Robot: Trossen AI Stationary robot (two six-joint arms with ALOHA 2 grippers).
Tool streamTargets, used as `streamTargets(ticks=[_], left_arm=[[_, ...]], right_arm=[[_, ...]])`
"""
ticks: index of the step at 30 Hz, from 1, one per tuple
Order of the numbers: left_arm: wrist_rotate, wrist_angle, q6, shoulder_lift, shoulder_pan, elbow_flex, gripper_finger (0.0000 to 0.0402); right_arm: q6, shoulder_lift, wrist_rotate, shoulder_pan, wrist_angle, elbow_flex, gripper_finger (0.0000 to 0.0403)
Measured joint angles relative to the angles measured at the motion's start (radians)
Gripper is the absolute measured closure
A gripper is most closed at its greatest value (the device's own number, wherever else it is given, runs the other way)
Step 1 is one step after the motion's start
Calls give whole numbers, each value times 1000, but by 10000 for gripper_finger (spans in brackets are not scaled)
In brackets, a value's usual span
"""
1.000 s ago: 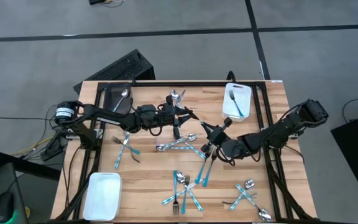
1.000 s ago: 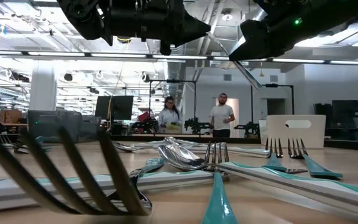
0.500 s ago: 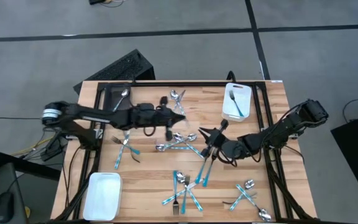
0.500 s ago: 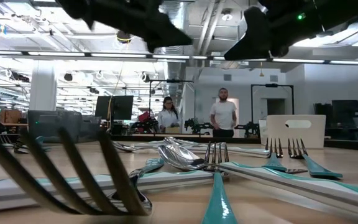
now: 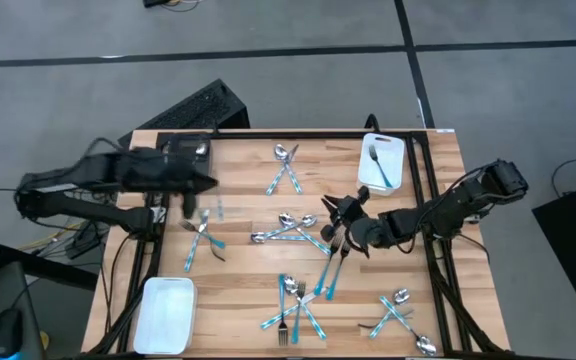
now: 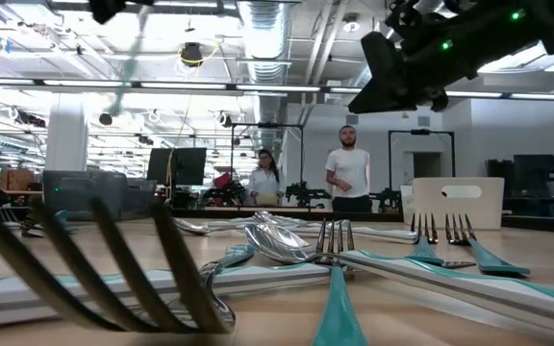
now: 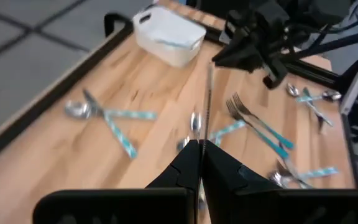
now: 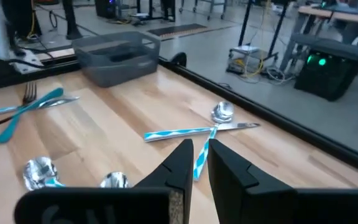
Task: Sort silverware by color (type)
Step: Put the light blue table knife into the bottom white bin
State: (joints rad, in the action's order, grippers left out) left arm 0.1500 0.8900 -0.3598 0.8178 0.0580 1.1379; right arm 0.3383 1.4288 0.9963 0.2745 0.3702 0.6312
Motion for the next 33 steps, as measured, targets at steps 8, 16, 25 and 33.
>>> streamTargets(ticks=[8,16,25,33], left_arm=[[8,269,-246,-22,-101,-10,401],[80,281,-623,11,-436,-94,401],[186,280,-881,152,-799,7,401],[69,324,-1005,344,-977,171,401]], right_arm=[[17,0,-32,-1,-59,0,327],[110,0,-32,12,-147,0,327],[133,0,-32,14,-147,0,327],[136,0,-55,17,-125,0,327]])
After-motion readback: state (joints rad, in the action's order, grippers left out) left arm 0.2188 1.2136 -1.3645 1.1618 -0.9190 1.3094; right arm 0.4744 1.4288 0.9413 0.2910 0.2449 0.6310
